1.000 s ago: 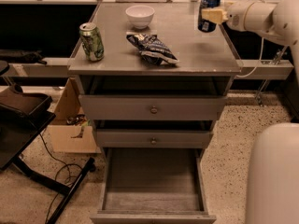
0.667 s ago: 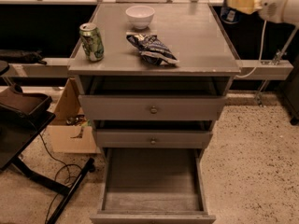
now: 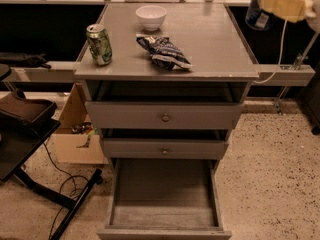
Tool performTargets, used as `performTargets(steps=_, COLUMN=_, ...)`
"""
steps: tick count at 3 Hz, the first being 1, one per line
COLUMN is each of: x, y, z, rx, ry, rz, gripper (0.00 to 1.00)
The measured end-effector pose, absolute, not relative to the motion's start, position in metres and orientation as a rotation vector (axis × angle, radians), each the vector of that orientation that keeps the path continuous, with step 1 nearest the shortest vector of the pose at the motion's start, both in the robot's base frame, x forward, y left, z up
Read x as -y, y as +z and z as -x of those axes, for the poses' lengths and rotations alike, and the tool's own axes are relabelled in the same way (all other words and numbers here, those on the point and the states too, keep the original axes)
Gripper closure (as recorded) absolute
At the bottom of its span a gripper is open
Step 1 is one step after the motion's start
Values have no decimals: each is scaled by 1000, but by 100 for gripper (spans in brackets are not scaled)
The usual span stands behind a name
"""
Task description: Place pepsi can into bottom drawer
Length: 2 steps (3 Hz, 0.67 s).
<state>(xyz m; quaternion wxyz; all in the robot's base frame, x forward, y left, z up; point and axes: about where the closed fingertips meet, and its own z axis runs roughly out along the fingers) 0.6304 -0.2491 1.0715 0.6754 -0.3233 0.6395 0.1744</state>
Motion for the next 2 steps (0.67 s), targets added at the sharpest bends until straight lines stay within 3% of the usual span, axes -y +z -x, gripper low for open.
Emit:
performTargets(steps=1, x=282, y=939, z=-564, rx=-1567, ry=445, rz=753, gripper=100)
performTargets(steps=2, x=310, y=817, z=-531, rx=-1674, ry=446, rz=717, gripper=100)
